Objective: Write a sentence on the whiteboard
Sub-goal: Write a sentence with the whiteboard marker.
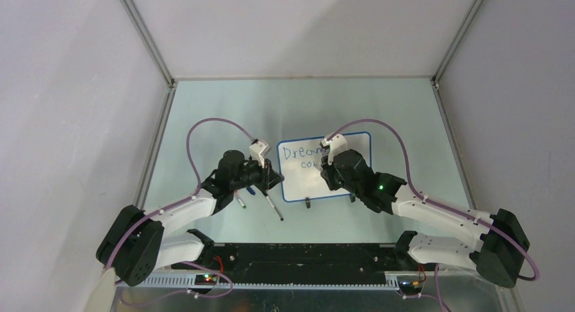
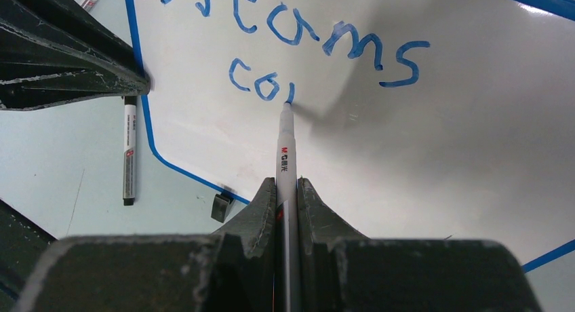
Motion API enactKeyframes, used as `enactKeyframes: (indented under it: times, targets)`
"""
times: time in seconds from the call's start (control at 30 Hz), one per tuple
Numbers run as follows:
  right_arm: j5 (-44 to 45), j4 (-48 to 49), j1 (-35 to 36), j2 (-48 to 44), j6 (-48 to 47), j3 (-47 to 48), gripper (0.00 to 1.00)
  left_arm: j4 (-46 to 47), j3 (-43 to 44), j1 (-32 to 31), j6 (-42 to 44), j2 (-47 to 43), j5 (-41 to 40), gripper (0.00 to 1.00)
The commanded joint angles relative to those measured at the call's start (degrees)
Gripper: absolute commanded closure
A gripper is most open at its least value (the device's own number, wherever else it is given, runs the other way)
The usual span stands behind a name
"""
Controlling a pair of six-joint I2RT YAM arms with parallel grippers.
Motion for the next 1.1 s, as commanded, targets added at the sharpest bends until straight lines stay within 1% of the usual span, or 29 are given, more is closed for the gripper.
enactKeyframes:
  times: [0.0, 0.23, 0.57, 1.07]
  targets:
    - [-0.04, -1.49, -0.69, -0.32, 0.17, 0.08, 1.0, 0.56, 1.2, -0.29, 1.28, -1.05, 0.53, 0.74]
    - [0.53, -1.9, -1.01, -0.36, 0.09, 0.63, 1.0, 0.55, 1.14, -0.33, 1.28, -1.05, 0.52, 0.74]
    - [1.07, -1.39, -1.28, 2.22, -0.63, 3.1, 1.0, 0.57, 1.12, -0.33, 1.35, -1.23, 0.49, 0.74]
    - [1.6, -1.48, -1.7, 2.11, -1.73, 4.9, 1.0, 0.6, 1.12, -0.31, 1.37, -1.19, 0.52, 0.74]
